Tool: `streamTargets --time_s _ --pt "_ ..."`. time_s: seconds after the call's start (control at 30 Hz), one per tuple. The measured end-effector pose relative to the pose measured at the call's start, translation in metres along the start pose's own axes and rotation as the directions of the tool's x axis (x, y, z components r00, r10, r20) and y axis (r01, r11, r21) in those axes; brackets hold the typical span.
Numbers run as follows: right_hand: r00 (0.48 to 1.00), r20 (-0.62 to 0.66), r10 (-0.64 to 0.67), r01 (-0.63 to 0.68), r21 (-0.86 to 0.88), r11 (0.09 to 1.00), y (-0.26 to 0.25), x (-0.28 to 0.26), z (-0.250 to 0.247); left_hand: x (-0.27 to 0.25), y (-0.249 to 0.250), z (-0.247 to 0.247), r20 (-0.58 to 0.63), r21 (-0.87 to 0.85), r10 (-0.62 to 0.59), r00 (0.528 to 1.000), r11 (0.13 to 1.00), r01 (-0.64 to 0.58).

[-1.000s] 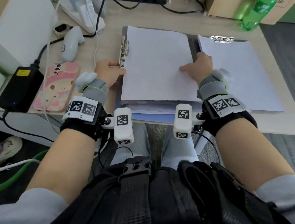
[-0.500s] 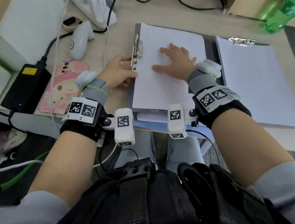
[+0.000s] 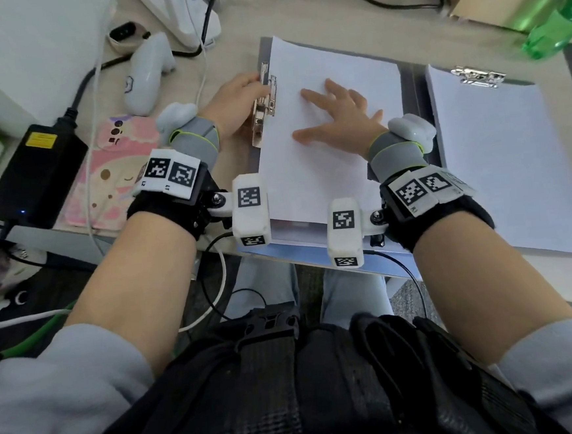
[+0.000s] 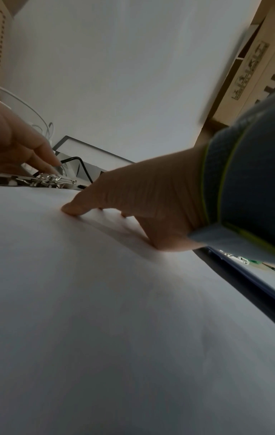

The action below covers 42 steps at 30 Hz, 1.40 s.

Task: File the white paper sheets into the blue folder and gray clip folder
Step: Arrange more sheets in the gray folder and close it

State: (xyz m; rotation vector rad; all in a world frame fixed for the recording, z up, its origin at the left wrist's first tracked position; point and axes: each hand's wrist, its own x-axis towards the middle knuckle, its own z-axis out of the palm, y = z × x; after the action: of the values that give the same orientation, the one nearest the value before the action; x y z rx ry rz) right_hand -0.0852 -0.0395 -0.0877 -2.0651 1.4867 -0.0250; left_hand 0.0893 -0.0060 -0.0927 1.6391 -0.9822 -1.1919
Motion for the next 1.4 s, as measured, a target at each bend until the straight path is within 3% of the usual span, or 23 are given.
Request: streamTargets --time_s 0.23,0.4,0.8,1.23,1.4 --pt "1.0 0.014 -0.008 0.008 0.028 1.0 0.001 -0.001 0.001 -0.015 0.003 -0.001 -0.055 -0.153 -0.016 0.998 0.988 0.007" --pt "1.0 -0.006 -0.006 0.006 0.065 0.998 0.002 -0.002 0.004 -0.03 -0.005 -0.008 -0.041 -0.131 -0.067 0.997 0.989 0.061" --pt "0.999 -0.04 0.002 0.003 0.137 0.991 0.005 0.0 0.01 -0.053 -0.006 -0.018 0.175 -0.092 -0.164 0.971 0.979 0.182" --pt "0.999 -0.046 -0.001 0.007 0.149 0.989 0.007 0.003 0.012 -0.044 -0.02 -0.013 0.108 -0.094 -0.113 0.988 0.988 0.123" --pt "0.997 -0.074 -0.017 0.029 0.164 0.986 0.006 -0.001 0.012 -0.047 -0.015 -0.015 0.124 -0.104 -0.139 0.983 0.983 0.152"
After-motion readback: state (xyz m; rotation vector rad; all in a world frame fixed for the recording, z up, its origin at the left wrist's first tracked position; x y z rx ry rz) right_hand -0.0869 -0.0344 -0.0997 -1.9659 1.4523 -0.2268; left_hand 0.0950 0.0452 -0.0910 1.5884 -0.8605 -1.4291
